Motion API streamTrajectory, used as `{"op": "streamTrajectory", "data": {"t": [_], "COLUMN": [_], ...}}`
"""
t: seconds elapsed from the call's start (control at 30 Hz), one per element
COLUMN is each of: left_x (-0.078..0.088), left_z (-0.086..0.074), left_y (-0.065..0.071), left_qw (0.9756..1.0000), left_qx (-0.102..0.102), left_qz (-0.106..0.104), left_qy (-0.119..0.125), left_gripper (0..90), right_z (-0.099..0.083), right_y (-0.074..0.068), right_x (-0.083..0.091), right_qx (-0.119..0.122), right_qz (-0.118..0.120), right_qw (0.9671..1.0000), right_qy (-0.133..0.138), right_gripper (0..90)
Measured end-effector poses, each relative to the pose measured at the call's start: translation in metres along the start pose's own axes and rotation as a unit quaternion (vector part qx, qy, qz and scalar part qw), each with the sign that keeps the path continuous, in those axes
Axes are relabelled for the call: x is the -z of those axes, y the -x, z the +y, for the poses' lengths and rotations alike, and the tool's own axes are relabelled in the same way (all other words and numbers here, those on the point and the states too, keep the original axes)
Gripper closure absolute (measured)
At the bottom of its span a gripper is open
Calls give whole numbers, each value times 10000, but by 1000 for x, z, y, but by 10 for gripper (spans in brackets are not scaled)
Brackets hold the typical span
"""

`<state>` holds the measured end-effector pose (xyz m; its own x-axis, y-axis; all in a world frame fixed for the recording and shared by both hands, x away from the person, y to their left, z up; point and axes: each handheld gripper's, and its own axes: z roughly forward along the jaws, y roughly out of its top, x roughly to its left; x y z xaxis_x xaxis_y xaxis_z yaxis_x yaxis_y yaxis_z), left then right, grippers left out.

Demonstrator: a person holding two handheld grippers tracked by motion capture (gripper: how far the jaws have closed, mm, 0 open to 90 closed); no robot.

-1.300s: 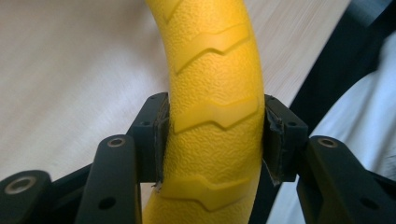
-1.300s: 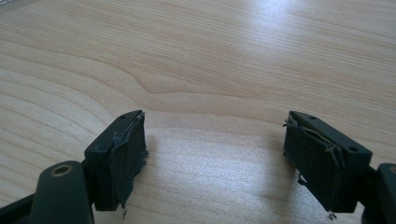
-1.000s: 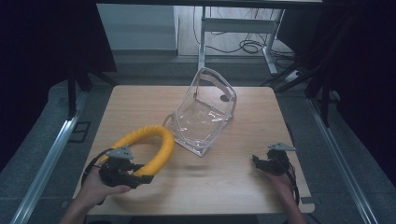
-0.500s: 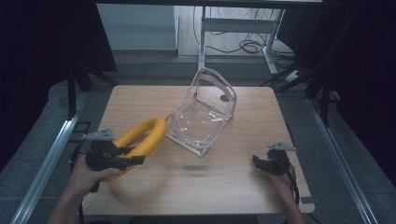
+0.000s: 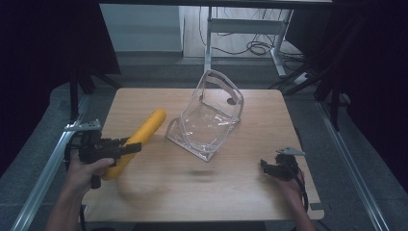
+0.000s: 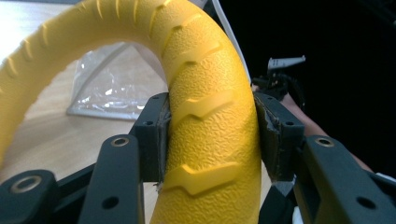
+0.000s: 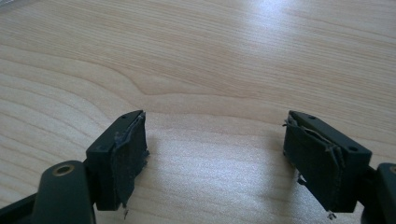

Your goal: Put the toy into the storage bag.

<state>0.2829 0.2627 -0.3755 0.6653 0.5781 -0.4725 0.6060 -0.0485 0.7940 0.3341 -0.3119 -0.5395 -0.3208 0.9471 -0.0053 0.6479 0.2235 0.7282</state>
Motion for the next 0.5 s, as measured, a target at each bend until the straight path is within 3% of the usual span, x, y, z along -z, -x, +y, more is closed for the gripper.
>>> {"op": "streamTrajectory", "data": {"t": [0.1, 0.27, 0.5], "left_x": [2, 2, 0], "left_z": [4, 8, 12], "left_y": [0, 0, 0], "left_qw": [9999, 9989, 9984], "left_qx": [62, 221, 251], "left_qz": [-34, -280, -253], "left_qy": [143, 317, 438], "left_gripper": [507, 506, 506], "right_z": [0, 0, 0], "right_y": [0, 0, 0], "right_x": [0, 0, 0], "right_qx": [-3, -8, -7], "right_qz": [-2, -5, -3], "right_qw": [10000, 10000, 10000], "right_qy": [0, 2, 5], "right_gripper": [219, 218, 219]}}
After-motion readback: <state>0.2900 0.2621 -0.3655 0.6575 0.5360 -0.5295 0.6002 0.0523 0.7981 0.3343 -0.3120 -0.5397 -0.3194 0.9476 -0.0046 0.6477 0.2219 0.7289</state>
